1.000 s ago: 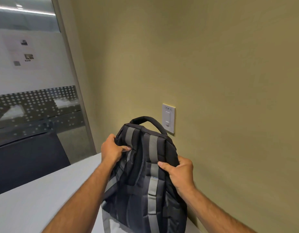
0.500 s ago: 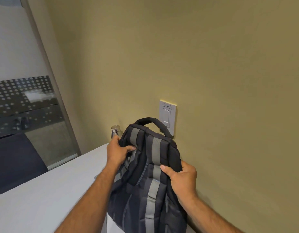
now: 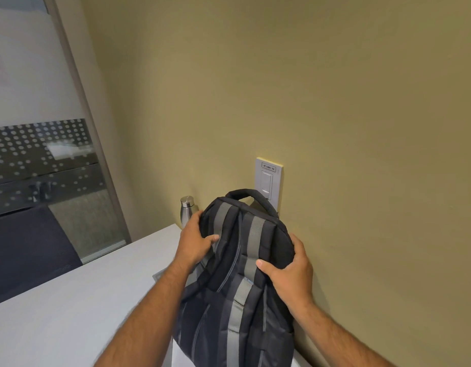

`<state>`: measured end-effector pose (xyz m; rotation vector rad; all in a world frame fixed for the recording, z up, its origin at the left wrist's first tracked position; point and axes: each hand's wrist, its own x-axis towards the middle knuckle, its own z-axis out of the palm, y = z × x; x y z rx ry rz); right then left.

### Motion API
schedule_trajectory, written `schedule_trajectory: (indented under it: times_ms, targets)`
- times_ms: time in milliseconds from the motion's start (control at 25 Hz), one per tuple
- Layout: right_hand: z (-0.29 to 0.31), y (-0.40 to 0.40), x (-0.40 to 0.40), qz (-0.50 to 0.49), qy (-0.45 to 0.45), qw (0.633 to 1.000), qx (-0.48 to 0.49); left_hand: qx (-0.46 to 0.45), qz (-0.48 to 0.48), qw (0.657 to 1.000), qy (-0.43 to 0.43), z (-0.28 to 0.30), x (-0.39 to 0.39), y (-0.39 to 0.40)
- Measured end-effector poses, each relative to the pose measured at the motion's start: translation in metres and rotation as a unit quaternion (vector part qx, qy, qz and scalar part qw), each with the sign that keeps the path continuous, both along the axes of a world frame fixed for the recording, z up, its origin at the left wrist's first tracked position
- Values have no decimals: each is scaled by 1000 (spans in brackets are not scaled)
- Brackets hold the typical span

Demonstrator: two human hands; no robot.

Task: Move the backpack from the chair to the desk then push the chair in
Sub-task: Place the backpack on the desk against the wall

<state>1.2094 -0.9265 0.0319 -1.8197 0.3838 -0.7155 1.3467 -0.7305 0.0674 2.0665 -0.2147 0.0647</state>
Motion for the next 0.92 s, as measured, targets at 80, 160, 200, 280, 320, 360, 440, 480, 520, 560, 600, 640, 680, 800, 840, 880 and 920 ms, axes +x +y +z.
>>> schedule_trajectory:
  times_ms: [80,160,200,280,320,360,440,480,520,560,600,640,680,800,840,880,920]
  targets:
    - [6,0,-2,9,1,998,-67,76,-8,996,-38,1,-10,6]
    - [14,1,-4,16,8,990,-142,158,-6,983,-96,3,-22,14]
    - [19,1,-4,17,13,983,-181,194,-4,972,-129,4,-27,18]
    - [28,1,-3,16,15,967,-253,260,4,950,-175,6,-38,25]
    - [34,2,-3,18,15,958,-287,290,9,939,-184,7,-43,29]
    - [39,2,-3,21,19,947,-319,318,14,929,-187,8,-48,32]
    - [47,3,-5,27,26,922,-385,367,25,910,-193,10,-60,37]
    - [50,4,-8,30,28,907,-419,385,31,902,-192,10,-68,39]
    - [52,6,-13,38,30,892,-450,398,39,896,-191,10,-78,42]
    - [53,7,-19,50,33,877,-477,407,46,892,-189,10,-89,44]
    - [53,8,-25,64,36,862,-501,416,55,888,-186,10,-99,47]
    - [52,9,-31,78,38,849,-522,425,66,884,-181,9,-111,50]
    - [51,10,-36,88,38,838,-537,435,76,880,-176,9,-122,53]
    - [47,16,-58,116,28,824,-554,451,109,871,-158,6,-165,63]
    - [44,18,-68,126,22,822,-555,456,122,869,-149,4,-183,66]
    - [42,20,-78,136,15,820,-556,461,134,866,-138,1,-200,69]
    - [38,22,-89,148,8,818,-556,464,147,864,-127,-3,-220,72]
